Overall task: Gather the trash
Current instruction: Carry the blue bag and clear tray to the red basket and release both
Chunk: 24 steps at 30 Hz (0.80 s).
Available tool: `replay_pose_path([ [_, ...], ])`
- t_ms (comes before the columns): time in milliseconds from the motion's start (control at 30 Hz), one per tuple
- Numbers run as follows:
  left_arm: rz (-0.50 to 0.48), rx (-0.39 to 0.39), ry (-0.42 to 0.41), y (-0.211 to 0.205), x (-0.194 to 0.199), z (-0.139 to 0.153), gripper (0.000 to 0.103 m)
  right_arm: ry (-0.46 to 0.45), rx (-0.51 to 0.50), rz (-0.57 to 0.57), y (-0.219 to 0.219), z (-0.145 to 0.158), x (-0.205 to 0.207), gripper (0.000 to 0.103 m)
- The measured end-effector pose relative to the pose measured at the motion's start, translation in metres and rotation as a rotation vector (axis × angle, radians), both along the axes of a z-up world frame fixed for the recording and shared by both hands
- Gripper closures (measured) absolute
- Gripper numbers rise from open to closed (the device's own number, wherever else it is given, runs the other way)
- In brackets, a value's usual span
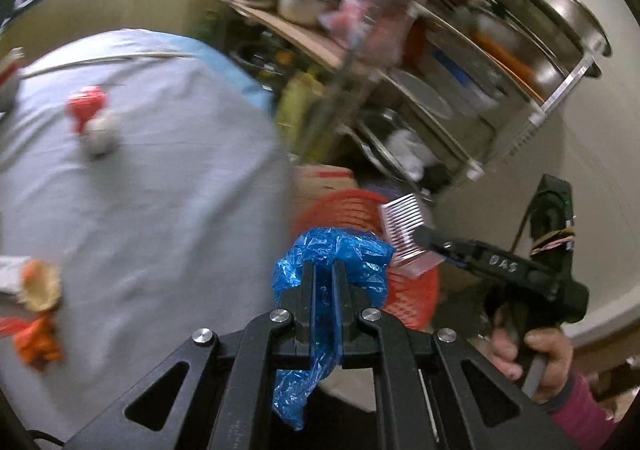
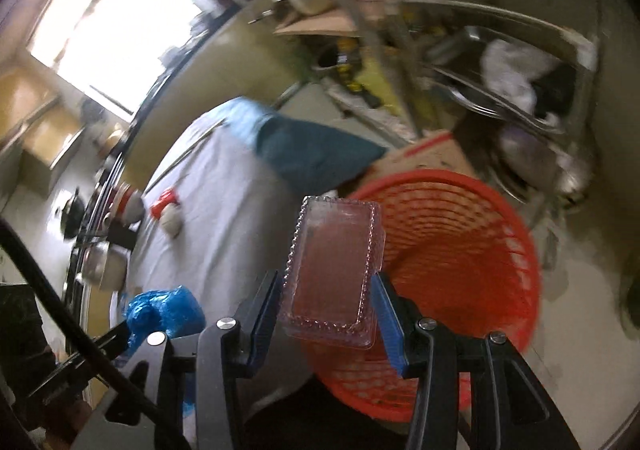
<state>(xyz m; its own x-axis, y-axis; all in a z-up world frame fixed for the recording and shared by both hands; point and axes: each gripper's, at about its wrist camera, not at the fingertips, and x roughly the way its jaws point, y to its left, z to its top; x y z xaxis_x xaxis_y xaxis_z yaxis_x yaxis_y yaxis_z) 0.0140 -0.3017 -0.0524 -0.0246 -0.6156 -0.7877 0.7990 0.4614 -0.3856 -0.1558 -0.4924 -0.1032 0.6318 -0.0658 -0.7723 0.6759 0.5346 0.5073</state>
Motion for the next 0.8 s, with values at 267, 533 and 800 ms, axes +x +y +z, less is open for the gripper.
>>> replay_pose_path([
  [267,-0.123,0.012,0.017,-0.063,-0.035,-0.014,0.082,0.01,0.023,-0.08,-0.024,-0.008,-0.036,0.045],
  [533,-0.055,-0.022,-0.059,-0.031,-0.02,0.004,0.051,-0.051,-0.036,-0.097,-0.023,0.01,-0.036,0.042],
  [800,0.16,0.081,-0.145,0.073,0.007,-0.005,0.046,-0.103,-0.076,0.085,0.02,0.027,0.024,0.042],
])
